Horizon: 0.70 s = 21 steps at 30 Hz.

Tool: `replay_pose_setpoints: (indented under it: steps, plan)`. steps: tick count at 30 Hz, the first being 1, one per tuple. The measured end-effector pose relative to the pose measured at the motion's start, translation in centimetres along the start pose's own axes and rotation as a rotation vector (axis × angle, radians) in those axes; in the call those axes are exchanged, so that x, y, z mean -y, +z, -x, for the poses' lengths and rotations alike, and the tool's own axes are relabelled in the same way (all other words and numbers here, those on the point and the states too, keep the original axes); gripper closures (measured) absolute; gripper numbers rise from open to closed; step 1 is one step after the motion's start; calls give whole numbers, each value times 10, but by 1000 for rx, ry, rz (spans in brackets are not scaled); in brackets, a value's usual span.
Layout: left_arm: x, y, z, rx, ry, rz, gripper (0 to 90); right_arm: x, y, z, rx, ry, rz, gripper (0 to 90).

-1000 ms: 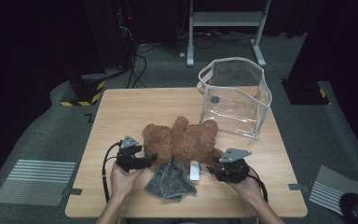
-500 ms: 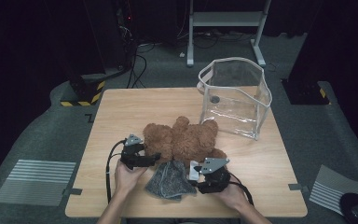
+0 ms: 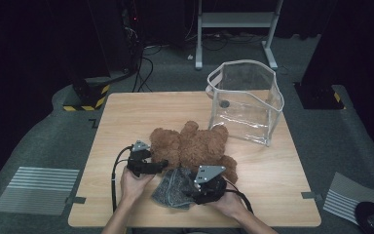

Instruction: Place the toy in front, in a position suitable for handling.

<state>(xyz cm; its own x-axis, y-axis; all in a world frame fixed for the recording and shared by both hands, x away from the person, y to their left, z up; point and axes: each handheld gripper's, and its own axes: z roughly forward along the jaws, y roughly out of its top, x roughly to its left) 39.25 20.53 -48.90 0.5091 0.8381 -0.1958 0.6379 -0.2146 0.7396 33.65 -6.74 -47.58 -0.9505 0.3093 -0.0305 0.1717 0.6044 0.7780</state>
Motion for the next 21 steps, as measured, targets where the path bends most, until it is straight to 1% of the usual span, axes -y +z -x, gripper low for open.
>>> replay_pose_setpoints:
  steps: [4,6,9,10,11,13,16,19,21]
  plan:
    - [0,-1,1,0,6,8,159,-4,12,-5,-5,-13,-8,351]
    - [0,-3,2,-8,7,19,154,-6,19,-7,-11,-21,-28,335]
    - [-1,-4,3,-8,7,30,150,-7,32,-8,-28,-31,-58,326]
    - [-1,-5,3,-12,10,30,150,-6,35,-7,-34,-29,-65,324]
    - [-1,-6,4,-12,11,30,150,-6,39,-6,-43,-15,-75,324]
    - [-2,-7,4,-20,12,19,148,-5,44,-5,-53,-8,-93,323]
    - [-3,-10,5,-12,14,24,144,-3,51,-6,-59,-20,-129,322]
    - [-5,-13,4,-7,4,38,137,-1,54,-9,-45,-33,-158,326]
    - [-7,-15,3,-9,3,43,125,0,56,-12,-26,-62,-173,352]
